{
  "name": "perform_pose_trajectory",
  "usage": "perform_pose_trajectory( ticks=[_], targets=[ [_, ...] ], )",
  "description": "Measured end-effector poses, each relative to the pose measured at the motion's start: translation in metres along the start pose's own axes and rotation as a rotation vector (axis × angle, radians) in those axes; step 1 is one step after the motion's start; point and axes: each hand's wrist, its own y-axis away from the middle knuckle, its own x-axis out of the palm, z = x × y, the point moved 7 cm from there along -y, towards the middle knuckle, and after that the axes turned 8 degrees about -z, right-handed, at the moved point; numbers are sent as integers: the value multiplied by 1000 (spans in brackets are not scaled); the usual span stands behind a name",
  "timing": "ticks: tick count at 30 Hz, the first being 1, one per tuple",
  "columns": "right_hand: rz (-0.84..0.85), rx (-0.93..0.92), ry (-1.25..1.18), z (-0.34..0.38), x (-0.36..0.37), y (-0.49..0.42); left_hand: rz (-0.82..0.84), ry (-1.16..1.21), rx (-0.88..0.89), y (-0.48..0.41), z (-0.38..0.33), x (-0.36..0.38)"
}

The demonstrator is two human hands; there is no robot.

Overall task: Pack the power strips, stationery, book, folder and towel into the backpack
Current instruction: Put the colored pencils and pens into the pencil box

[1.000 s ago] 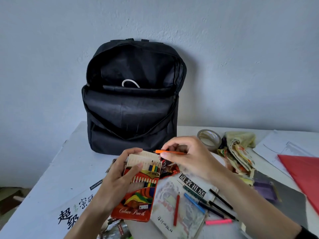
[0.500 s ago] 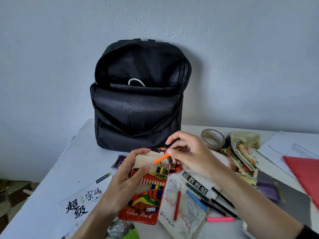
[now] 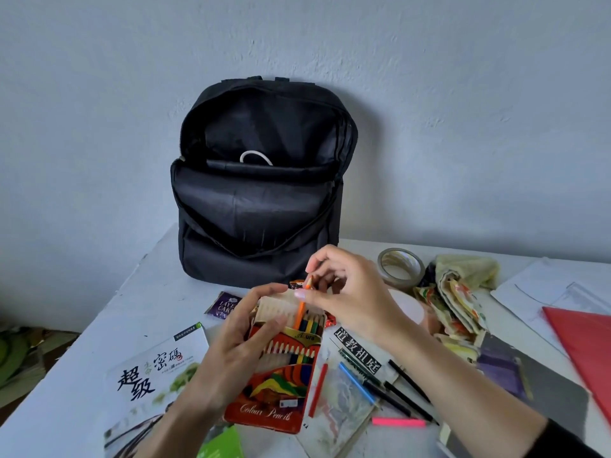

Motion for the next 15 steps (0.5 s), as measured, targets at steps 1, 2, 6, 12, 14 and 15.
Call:
perform_pose_trajectory(
  ticks=[1,2,6,12,14,15],
  targets=[
    [-1,-19,27,0,-1,1,-6,-1,5,0,0,2],
    [4,-30,40,0,-2,2,-12,2,9,1,1,4],
    [63,-22,-3,-8,1,8,-45,22,26,4,5,8],
    [112,-25,-76,-11,11,18,-107,17,47,7,8,3],
    [135,-34,-50,-12,13,19,-118,23,48,8,9,1],
    [154,-29,-55,-13,15,20,-124,19,45,9,11,0]
  ],
)
